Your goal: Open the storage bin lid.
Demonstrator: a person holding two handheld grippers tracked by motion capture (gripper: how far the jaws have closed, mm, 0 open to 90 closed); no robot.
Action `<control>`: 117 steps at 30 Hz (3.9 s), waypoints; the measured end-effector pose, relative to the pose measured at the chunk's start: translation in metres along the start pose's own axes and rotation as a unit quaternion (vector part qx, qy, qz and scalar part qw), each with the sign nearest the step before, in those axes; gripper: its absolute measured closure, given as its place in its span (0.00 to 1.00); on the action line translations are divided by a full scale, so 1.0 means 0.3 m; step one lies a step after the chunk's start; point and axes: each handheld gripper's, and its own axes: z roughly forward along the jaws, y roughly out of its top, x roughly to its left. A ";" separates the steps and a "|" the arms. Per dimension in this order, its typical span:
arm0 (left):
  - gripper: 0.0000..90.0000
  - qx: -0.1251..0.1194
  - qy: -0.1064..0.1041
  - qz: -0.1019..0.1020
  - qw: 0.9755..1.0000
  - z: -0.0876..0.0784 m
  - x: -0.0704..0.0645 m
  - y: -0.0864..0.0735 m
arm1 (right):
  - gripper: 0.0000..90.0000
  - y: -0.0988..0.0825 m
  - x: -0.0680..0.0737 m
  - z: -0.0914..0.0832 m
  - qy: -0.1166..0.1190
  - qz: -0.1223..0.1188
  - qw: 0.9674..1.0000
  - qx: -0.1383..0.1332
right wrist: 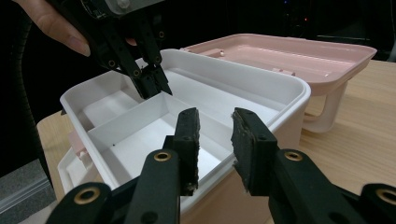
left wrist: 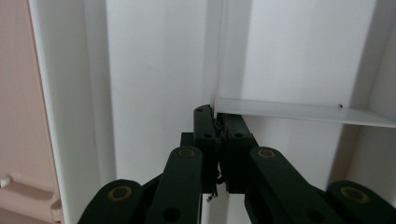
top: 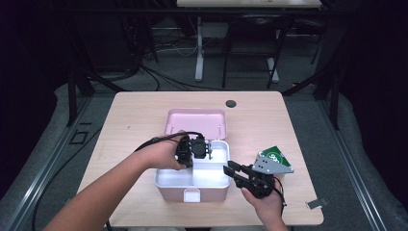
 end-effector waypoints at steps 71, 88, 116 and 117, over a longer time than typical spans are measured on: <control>0.99 -0.020 0.011 -0.159 0.987 -0.180 0.075 -0.191 | 0.64 0.004 -0.066 -0.047 -0.034 0.038 0.998 -0.023; 1.00 -0.025 0.005 -0.219 0.975 -0.215 0.096 -0.361 | 0.64 0.000 -0.061 -0.038 -0.032 0.036 0.999 -0.018; 1.00 -0.006 0.006 -0.377 0.926 -0.196 0.134 -0.740 | 0.63 -0.001 -0.052 -0.027 -0.031 0.034 0.999 -0.013; 1.00 -0.008 0.005 -0.381 0.925 -0.189 0.134 -0.749 | 0.63 -0.001 -0.052 -0.027 -0.031 0.034 0.999 -0.013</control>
